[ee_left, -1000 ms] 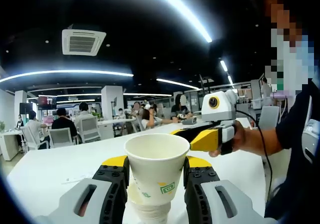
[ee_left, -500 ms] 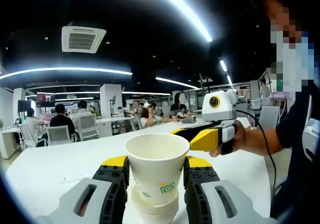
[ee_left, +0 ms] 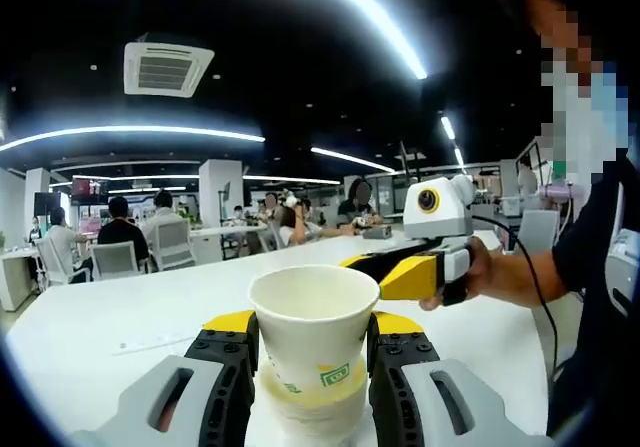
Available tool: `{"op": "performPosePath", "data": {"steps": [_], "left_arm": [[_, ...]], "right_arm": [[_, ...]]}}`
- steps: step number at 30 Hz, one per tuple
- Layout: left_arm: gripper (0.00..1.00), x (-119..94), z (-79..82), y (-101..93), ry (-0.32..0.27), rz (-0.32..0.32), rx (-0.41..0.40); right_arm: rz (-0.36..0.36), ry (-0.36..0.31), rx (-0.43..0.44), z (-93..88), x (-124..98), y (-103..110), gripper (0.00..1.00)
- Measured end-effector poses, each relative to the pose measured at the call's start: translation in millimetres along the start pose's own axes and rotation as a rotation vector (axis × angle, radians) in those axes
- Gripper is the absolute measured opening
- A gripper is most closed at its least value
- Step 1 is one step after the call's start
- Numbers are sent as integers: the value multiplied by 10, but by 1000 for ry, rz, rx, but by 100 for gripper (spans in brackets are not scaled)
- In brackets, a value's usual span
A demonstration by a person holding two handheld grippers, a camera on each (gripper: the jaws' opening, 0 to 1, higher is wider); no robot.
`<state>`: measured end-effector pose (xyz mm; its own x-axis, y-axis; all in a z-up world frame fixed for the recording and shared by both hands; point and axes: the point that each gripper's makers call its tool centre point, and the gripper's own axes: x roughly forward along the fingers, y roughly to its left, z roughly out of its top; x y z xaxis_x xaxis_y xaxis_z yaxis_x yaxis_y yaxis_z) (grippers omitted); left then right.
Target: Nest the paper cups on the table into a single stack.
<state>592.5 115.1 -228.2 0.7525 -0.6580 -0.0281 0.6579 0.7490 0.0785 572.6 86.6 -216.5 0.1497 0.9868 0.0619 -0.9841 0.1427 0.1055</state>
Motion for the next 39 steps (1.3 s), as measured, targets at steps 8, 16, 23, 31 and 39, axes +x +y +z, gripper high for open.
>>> {"op": "performPosePath", "data": {"steps": [8,16,23,31,39], "left_arm": [[46,-5,-97,16,8,0,-14],[46,-10,-241,0,34,0,-8],[47,-17,-271,-1,28,-3,-16],[52,-48,-276,-38,32,-20,-19],[55,-104,-359,-64,69,-23,-1]], "right_arm": [[2,16,11,-90,27,-25,29],[-2,29,26,-189,37,-37,29],[-6,34,32,-229,29,-41,29],[-10,42,30,-277,21,-36,29],[-24,54,34,-347,-2,-51,29]]}}
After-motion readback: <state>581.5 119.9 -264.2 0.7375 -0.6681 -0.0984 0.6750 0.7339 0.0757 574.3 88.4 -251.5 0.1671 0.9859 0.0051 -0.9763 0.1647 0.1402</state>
